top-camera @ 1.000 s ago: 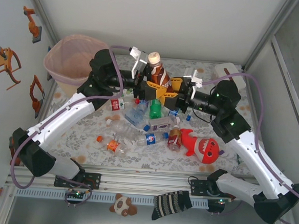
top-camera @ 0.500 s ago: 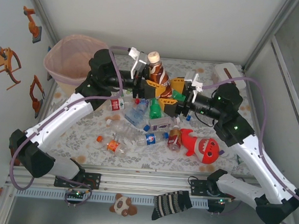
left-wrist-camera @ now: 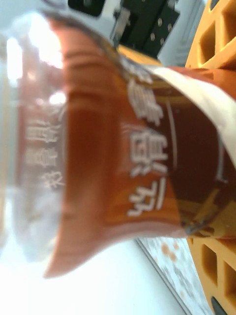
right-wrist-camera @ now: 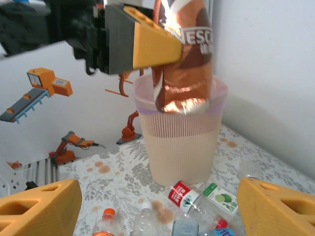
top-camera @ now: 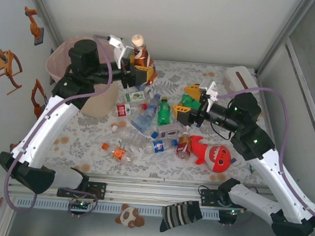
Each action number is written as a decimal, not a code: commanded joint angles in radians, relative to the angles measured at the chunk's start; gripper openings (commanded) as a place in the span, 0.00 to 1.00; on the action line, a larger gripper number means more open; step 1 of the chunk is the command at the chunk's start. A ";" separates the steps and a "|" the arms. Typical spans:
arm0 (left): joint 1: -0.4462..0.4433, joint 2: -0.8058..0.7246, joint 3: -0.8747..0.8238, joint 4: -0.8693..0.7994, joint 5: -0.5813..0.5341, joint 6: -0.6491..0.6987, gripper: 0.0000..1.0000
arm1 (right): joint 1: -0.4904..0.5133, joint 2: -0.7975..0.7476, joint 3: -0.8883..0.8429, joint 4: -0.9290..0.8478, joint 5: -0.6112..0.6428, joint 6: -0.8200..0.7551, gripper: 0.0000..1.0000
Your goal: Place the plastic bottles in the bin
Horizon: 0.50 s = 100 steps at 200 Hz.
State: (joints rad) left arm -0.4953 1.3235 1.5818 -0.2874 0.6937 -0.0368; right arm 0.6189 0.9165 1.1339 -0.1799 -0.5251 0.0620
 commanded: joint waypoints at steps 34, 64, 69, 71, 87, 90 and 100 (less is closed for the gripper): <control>0.202 0.020 0.169 -0.362 -0.218 0.074 0.56 | 0.007 0.014 0.006 -0.011 0.049 -0.018 0.81; 0.331 0.063 0.222 -0.448 -0.249 0.082 0.56 | 0.007 0.020 0.006 -0.019 0.062 -0.023 0.81; 0.352 0.074 0.231 -0.460 -0.259 0.087 0.56 | 0.008 0.020 0.008 -0.023 0.062 -0.026 0.81; 0.357 0.079 0.235 -0.466 -0.263 0.090 0.56 | 0.007 0.019 0.009 -0.024 0.062 -0.026 0.81; 0.409 0.121 0.273 -0.516 -0.310 0.113 0.56 | 0.007 0.021 0.009 -0.025 0.063 -0.032 0.81; 0.415 0.132 0.282 -0.529 -0.321 0.119 0.56 | 0.007 0.021 0.007 -0.023 0.063 -0.033 0.81; 0.437 0.166 0.314 -0.567 -0.359 0.146 0.56 | 0.007 0.022 0.007 -0.024 0.064 -0.037 0.81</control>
State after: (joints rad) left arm -0.1020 1.4265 1.8278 -0.7227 0.4259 0.0399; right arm 0.6189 0.9379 1.1339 -0.2035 -0.4767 0.0509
